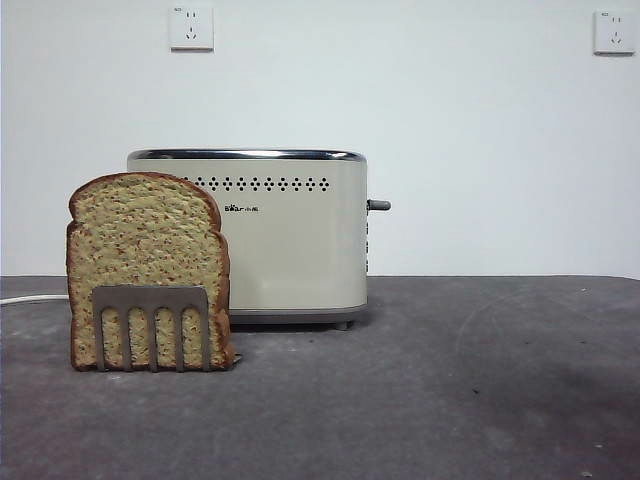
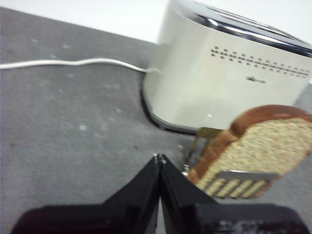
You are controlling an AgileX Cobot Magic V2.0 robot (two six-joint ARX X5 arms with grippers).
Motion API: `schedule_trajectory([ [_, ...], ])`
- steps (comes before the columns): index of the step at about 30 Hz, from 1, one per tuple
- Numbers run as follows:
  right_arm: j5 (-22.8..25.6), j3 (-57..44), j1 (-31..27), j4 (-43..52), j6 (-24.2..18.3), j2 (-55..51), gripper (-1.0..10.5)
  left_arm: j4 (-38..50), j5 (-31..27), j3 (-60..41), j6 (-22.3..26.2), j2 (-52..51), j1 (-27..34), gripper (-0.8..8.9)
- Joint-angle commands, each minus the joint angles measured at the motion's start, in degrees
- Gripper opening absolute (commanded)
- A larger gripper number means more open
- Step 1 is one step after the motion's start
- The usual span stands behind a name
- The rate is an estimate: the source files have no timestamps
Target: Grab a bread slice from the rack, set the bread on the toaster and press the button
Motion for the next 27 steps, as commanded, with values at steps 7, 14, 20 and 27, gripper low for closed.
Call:
schedule_trajectory([
  [7,-0.9,13.0,0.1,-3.1,0.0,7.7,-0.1,-4.9,3.7,11.5,-0.9,0.0,0.1,-0.08],
  [14,-9.0,27.1,0.1,-9.7,-8.4,18.8,-0.1,-11.5,9.2,21.3,1.9,5.1,0.1,-0.08],
  [20,-18.9,40.6,0.1,-21.6,-19.5,28.5,-0.1,-19.6,16.8,31.2,10.4,13.8,0.1,-0.08],
  [27,-27.9,53.3,0.3,-38.7,-31.4,37.7,-0.1,-35.1,24.5,43.5,25.4,25.8,0.1,-0.08],
])
